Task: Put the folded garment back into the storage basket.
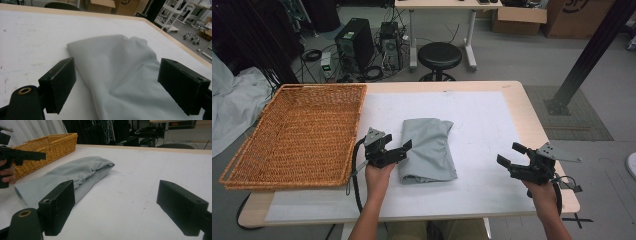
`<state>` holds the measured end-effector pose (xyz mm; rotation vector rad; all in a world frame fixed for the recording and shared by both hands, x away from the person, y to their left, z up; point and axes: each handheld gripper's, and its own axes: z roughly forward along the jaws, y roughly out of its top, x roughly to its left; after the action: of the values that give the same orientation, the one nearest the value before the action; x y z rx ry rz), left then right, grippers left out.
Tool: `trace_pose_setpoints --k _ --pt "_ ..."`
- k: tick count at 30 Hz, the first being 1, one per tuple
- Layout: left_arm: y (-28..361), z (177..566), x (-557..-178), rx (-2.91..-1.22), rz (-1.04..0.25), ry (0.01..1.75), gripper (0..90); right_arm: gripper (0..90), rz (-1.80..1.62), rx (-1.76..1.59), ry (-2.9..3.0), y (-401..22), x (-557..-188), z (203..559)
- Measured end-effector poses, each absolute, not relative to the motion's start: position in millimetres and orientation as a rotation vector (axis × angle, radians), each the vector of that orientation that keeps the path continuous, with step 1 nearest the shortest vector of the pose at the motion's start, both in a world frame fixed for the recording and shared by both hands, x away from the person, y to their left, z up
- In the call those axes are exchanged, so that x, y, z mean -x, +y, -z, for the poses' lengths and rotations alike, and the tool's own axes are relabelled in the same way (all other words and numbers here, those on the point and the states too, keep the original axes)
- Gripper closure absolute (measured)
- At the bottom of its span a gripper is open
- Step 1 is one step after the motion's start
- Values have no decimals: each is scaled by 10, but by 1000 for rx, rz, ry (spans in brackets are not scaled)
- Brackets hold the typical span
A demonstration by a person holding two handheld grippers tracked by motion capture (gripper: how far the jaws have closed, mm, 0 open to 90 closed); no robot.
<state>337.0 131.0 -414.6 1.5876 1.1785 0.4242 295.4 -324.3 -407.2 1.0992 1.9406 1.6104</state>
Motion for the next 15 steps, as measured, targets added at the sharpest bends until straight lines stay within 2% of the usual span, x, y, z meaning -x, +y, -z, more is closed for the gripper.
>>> trace_pose_setpoints --k 15 --pt "1325 4236 -3595 -1642 -409 1204 164 149 -1616 -1085 1946 -3232 -2957 4059"
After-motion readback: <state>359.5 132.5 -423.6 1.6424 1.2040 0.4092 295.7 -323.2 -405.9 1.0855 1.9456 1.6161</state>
